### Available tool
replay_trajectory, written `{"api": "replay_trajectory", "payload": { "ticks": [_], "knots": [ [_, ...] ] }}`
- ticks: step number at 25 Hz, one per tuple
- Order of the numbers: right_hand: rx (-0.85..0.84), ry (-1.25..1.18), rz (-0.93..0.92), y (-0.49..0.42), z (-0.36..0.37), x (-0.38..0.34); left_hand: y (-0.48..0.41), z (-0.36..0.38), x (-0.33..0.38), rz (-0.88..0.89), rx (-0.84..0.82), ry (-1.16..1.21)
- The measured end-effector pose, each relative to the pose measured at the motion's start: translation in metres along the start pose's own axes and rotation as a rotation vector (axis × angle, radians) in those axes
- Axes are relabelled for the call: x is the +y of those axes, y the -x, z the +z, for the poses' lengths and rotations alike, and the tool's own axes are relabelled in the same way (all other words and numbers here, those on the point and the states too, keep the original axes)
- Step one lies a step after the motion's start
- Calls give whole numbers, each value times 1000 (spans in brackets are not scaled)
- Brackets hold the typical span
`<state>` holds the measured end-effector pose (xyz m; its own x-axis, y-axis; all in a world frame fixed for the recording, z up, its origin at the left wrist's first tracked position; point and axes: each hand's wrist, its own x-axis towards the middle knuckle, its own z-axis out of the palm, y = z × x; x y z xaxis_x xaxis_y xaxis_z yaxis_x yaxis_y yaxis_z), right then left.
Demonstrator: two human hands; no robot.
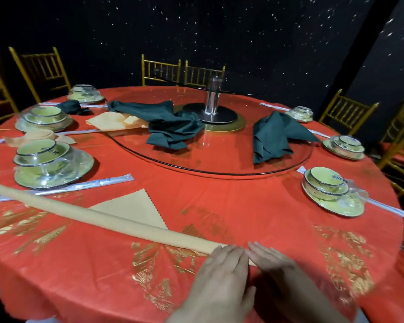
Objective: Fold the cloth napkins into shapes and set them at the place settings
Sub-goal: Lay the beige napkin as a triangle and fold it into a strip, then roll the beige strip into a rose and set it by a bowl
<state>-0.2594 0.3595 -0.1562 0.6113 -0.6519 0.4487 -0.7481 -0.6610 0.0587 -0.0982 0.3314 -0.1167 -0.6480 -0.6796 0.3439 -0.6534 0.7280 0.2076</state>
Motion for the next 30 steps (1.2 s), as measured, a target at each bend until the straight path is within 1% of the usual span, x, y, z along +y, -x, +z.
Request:
{"api": "replay_trajectory", "payload": {
  "ticks": [1,2,3,4,5,7,9,11,13,15,17,19,20,21,23,24,25,27,30],
  "knots": [
    [-143,-45,83,31,-32,26,-4,3,3,-18,26,14],
    [-126,-31,338,19,-40,41,-5,3,6,-29,53,-1],
    [-15,-52,460,22,-50,47,-5,7,11,-1,64,-39],
    [-56,-73,492,28,-58,60,-6,12,13,27,99,-116],
    [-82,-121,500,31,-59,62,-6,14,14,33,99,-125],
    [-70,-187,476,30,-50,51,-8,12,17,9,105,-143],
    [-32,-208,544,28,-54,63,-8,11,20,9,126,-162],
    [-115,-233,641,20,-68,60,-9,8,22,-2,130,-158],
    [-166,-336,706,15,-73,58,-9,8,24,-18,122,-191],
    [-165,-515,776,8,-82,58,-10,8,29,-24,93,-236],
    [-203,-571,779,10,-84,62,-10,10,33,-16,85,-282],
    [-265,-538,778,10,-85,62,-10,12,34,-20,90,-288],
    [-244,-561,786,8,-84,62,-9,13,33,-15,104,-273],
    [-179,-650,793,6,-82,62,-9,13,32,-13,115,-249],
    [-39,-895,820,1,-83,60,-8,14,28,-15,136,-220],
    [-9,-979,838,-4,-84,59,-7,14,27,-11,138,-222],
    [-16,-1024,844,-7,-85,60,-7,14,27,-11,125,-222],
    [-127,-1026,813,-14,-87,62,-7,13,27,-12,113,-196],
    [-310,-916,662,-28,-91,66,-4,11,20,0,99,-135]
  ]
}}
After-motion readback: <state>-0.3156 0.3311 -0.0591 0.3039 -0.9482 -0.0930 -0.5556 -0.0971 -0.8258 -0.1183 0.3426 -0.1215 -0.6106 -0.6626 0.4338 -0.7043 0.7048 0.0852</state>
